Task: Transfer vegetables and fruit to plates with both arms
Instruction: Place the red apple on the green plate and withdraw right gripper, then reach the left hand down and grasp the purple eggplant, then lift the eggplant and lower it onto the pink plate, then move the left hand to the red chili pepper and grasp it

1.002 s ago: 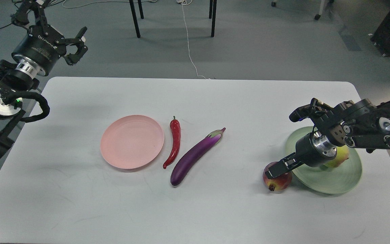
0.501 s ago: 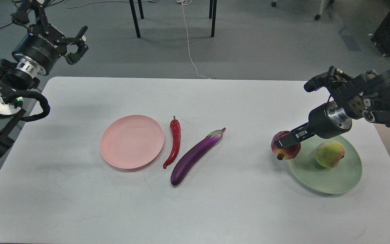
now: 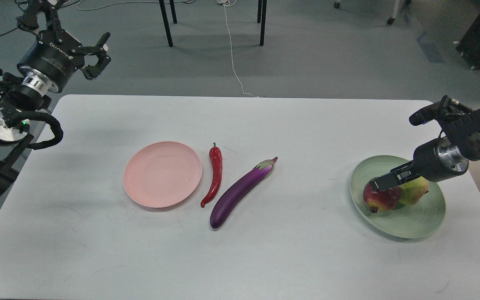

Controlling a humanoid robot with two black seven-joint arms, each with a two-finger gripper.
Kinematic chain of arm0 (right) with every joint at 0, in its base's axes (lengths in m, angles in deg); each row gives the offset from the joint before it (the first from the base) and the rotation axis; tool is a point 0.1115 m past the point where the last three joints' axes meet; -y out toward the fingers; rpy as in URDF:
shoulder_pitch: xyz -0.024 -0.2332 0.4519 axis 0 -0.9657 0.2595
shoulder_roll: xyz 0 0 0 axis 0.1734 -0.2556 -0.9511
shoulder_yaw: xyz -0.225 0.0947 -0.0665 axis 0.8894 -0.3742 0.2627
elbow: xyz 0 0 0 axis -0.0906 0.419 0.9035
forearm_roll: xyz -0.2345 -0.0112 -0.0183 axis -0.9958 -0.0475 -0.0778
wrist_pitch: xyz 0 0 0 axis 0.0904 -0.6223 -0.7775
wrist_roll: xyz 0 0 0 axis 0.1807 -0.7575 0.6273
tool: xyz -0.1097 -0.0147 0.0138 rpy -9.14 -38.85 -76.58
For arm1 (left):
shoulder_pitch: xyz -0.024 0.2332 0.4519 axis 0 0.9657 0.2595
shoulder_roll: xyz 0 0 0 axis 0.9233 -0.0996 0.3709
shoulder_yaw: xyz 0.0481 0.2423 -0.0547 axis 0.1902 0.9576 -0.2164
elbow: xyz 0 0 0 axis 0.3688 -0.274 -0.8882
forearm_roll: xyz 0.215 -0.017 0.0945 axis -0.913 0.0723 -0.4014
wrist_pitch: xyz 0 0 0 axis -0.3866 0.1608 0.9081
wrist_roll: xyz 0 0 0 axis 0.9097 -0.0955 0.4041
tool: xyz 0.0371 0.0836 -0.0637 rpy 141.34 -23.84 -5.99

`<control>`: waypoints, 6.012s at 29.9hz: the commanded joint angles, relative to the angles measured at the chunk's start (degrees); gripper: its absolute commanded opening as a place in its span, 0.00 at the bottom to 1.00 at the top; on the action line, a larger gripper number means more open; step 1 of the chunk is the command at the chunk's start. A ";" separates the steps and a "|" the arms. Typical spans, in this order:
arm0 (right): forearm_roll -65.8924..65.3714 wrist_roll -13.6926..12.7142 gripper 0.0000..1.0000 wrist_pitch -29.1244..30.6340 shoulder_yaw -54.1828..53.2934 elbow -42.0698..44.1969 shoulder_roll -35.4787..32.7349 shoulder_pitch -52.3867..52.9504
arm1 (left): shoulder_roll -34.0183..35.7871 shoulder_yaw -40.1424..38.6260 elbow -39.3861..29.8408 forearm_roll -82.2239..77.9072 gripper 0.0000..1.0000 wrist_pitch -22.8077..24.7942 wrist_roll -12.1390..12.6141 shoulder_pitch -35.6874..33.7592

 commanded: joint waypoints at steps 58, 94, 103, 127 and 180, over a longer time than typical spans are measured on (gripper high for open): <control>66.19 1.41 0.99 13.75 -73.95 10.20 -23.02 -57.01 | -18.57 32.62 -17.84 -132.71 0.63 -11.42 0.09 1.59; 67.61 1.41 0.98 13.75 -99.88 29.71 -5.70 -54.38 | -21.39 32.79 -15.81 -132.27 0.64 -10.89 6.77 -1.31; 67.69 1.41 0.99 13.75 -99.97 32.53 -3.16 -56.92 | -21.47 35.95 -13.53 -132.18 0.53 -10.89 6.60 -1.31; 68.05 1.41 0.99 13.75 -104.45 36.74 1.50 -56.57 | -8.40 32.09 -27.40 -122.69 0.15 -10.45 7.30 -6.23; 67.87 1.41 0.99 13.75 -104.81 38.77 4.93 -57.28 | -14.70 37.18 -13.79 -122.07 0.81 -11.77 7.47 -4.74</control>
